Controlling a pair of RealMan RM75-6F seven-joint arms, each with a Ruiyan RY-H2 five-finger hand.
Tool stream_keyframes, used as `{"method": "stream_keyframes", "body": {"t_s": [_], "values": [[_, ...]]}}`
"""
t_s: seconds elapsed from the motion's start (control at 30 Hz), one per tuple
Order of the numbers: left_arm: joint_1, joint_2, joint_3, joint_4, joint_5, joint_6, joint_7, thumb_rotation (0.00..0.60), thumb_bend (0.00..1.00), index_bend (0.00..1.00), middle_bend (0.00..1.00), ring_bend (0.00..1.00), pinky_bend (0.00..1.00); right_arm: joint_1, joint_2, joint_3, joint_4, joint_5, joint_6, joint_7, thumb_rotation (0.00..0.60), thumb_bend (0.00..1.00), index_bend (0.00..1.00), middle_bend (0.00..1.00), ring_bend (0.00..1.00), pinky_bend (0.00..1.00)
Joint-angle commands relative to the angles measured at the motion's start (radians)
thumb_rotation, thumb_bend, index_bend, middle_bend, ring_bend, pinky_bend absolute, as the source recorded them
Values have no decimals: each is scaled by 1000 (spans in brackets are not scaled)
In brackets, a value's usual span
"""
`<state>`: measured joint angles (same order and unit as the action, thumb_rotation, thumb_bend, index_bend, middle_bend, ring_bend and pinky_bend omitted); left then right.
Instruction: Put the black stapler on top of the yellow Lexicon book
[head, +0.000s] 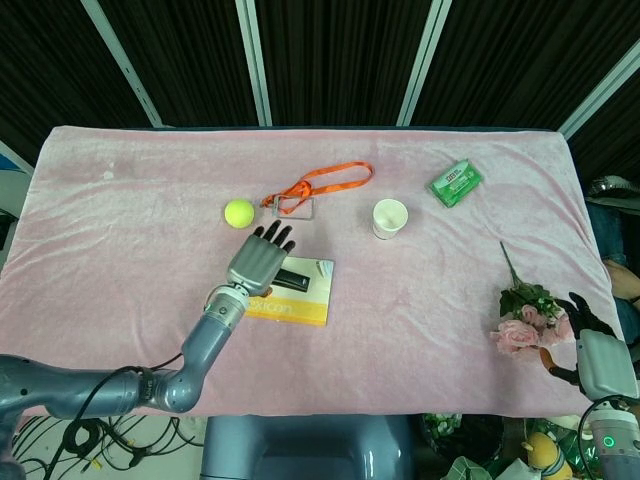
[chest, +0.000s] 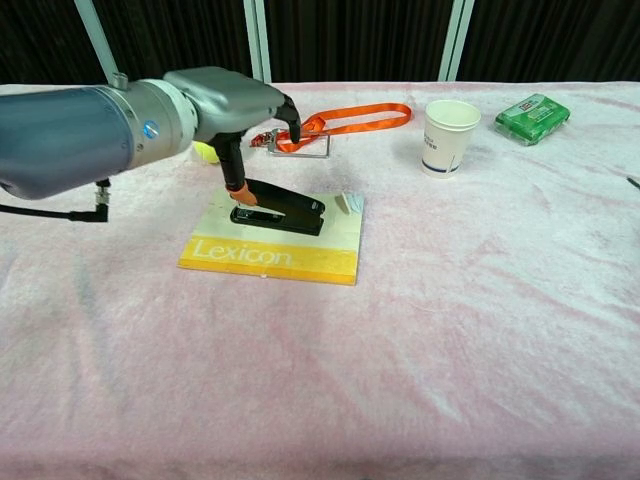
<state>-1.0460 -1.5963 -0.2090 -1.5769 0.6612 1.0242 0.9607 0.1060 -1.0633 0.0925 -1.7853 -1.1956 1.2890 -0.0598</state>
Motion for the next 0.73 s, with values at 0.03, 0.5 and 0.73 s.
{"method": "stream_keyframes", "body": {"t_s": [0.03, 0.5, 0.73], "values": [[99, 165, 44, -146, 75, 93, -51, 600, 137, 220, 87, 7, 184, -1, 0, 0, 0, 0, 3, -3, 600, 260, 174, 63, 190, 213], [551, 538, 339, -158, 647, 357, -672, 600, 148, 221, 103, 37, 147, -5, -4, 0, -7, 5, 22, -36, 600, 261, 173, 63, 190, 213], [698, 544, 382, -72, 712, 476, -848, 600, 148, 226, 113, 37, 144, -6, -4, 3, -3, 8, 26, -34, 600, 260, 173, 63, 190, 213]]}}
